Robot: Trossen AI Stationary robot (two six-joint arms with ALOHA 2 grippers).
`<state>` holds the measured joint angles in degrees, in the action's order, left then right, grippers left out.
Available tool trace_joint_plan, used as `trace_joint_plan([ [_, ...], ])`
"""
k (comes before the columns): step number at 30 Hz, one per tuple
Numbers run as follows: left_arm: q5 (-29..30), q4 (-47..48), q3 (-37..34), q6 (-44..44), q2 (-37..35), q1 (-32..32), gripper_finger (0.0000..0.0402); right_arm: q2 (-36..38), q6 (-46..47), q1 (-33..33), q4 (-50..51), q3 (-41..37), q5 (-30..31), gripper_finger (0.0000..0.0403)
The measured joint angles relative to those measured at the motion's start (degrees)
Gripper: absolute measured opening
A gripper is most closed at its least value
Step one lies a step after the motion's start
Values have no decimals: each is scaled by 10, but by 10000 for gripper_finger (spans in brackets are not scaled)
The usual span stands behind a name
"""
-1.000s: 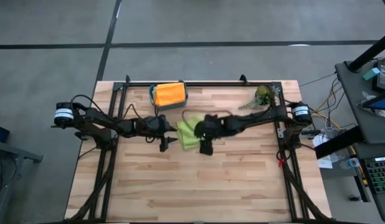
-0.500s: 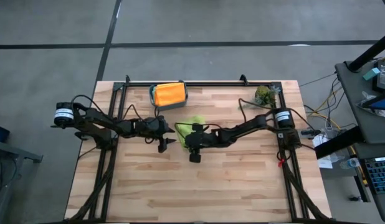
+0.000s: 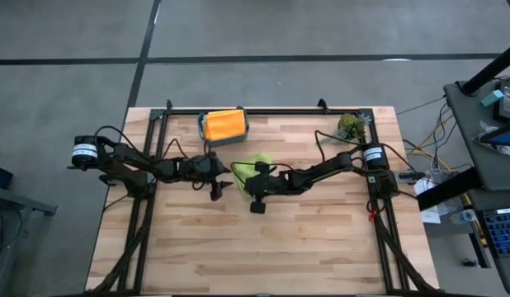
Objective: Fold microfiber towels
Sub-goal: Fold the light green microfiber towel
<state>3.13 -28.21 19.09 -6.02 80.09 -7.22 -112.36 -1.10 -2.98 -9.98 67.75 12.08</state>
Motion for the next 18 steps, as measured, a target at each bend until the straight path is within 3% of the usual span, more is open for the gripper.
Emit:
trace_joint_plan([
  [5,38,1,0,6,0,0,219,9,0,-1,4,4,0,9],
  [18,40,-1,0,5,0,0,219,40,1,-6,27,4,-3,9],
])
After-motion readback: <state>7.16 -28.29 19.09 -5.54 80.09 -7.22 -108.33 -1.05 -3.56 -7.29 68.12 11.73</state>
